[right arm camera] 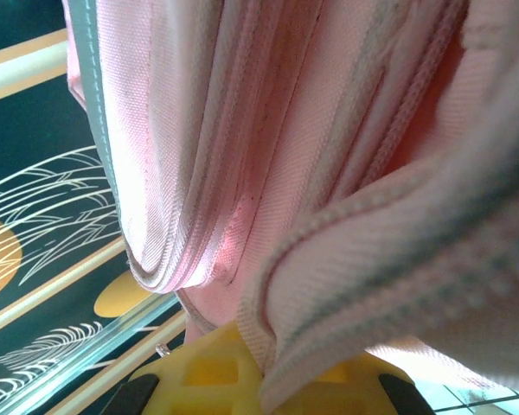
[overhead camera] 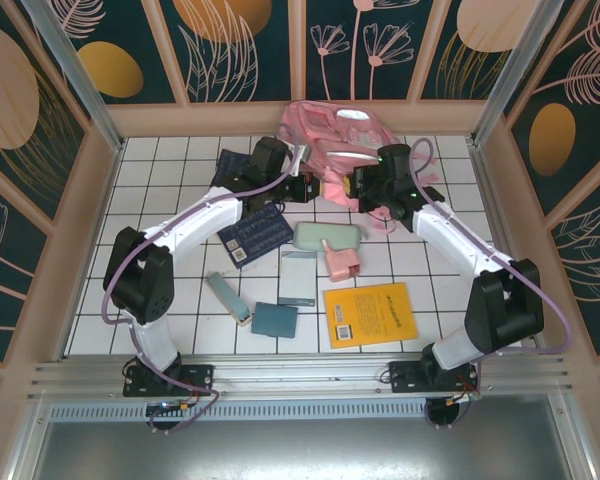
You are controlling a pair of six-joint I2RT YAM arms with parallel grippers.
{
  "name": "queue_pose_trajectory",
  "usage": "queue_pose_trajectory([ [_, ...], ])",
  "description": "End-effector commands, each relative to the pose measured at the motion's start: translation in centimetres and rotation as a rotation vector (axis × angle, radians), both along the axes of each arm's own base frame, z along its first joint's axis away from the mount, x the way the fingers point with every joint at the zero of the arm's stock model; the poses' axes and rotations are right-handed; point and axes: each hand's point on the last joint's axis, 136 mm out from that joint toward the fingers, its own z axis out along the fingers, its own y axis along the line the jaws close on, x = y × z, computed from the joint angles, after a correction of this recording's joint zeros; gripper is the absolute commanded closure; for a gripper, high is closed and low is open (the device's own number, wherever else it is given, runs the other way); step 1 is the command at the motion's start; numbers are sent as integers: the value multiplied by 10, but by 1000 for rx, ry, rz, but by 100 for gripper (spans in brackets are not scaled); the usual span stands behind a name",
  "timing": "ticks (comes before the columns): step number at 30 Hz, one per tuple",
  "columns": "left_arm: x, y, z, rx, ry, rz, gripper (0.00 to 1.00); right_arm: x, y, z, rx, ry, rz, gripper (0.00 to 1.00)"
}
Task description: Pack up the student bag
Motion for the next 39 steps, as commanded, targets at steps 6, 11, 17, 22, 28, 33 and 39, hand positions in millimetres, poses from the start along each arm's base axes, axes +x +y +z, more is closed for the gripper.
queue_pose_trajectory([
  [6,62,40,-8,9,-19,145,100,5,-53,3,-88,-35,-90,100],
  [11,67,40,-6,-22,-12,108,100,5,-63,5,-107,-54,-82,100],
  [17,36,14,9,-105,-8,-114,100,13,-50,6,-181,-78,40,100],
  [22,21,7,2,-38,-25,-153,96,12,-44,-5,-209,-58,115,100],
  [28,23,3,-8,-27,-6,-141,93,9,-41,-5,-198,-70,121,100],
  [33,22,-5,-9,-29,-7,-145,89,7,-36,-5,-197,-71,129,100],
  [39,19,-10,-16,-28,5,-143,81,8,-27,-2,-186,-79,137,100],
])
